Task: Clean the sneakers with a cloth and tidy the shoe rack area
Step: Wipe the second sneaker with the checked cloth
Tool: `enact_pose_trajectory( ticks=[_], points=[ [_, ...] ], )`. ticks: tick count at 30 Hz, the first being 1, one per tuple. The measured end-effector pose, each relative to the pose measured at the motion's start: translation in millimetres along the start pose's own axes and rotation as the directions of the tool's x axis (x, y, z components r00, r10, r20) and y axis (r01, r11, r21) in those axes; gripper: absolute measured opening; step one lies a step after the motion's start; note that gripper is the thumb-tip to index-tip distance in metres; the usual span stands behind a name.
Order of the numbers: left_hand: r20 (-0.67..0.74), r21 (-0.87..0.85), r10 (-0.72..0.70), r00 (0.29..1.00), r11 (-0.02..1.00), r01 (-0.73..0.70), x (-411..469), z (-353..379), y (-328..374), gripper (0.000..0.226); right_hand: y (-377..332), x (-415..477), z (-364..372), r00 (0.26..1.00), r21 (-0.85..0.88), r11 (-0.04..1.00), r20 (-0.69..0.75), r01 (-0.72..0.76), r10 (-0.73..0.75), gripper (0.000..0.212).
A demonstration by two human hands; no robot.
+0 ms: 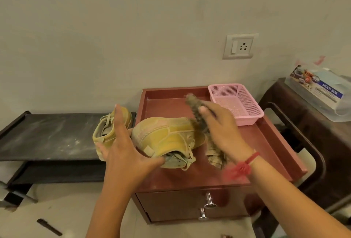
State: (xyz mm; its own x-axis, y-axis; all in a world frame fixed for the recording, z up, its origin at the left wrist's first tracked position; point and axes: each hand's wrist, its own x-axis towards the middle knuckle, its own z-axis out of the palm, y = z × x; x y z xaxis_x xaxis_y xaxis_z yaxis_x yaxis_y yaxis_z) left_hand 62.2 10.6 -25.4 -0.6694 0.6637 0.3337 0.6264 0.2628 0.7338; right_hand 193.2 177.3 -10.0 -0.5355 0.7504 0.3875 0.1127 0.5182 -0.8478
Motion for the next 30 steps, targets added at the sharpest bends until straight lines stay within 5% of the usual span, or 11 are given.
enact_pose_trajectory(
  ticks=[3, 6, 10, 16, 23, 27, 30],
  points=[
    [0.006, 0.009, 0.052, 0.999, 0.999, -0.052, 1, 2, 7, 0.135, -43, -17, 31, 0.950, -0.077, 0.975, 0.253, 0.207, -0.182, 0.034],
    [0.003, 0.085, 0.089, 0.996, 0.992, -0.089, 2, 0, 7, 0.126, -33, -34, 58, 0.897, -0.274, 0.922, 0.418, 0.272, -0.141, 0.043],
    [0.029, 0.115, 0.032, 0.999, 0.993, -0.035, -2, -4, -1, 0.134, 15, -32, 49, 0.951, -0.237, 0.969, 0.310, 0.070, 0.007, 0.055],
    [0.057, -0.044, -0.025, 0.998, 0.999, 0.028, -1, -4, -9, 0.131, 70, -19, 33, 0.984, -0.200, 0.973, 0.112, -0.113, 0.137, 0.043],
    [0.054, -0.057, -0.043, 0.998, 0.997, 0.046, -7, -4, -9, 0.123, 107, -7, 21, 0.949, -0.300, 0.906, 0.007, -0.300, 0.316, 0.030],
    [0.037, 0.100, -0.135, 0.990, 0.986, 0.131, -2, -5, -10, 0.096, 114, -3, 18, 0.951, -0.463, 0.843, -0.003, -0.274, 0.308, 0.025],
    [0.045, 0.046, -0.168, 0.985, 0.985, 0.166, 3, -8, -12, 0.084, 100, 8, -5, 0.953, -0.421, 0.858, -0.207, -0.292, 0.223, 0.026]
  ],
)
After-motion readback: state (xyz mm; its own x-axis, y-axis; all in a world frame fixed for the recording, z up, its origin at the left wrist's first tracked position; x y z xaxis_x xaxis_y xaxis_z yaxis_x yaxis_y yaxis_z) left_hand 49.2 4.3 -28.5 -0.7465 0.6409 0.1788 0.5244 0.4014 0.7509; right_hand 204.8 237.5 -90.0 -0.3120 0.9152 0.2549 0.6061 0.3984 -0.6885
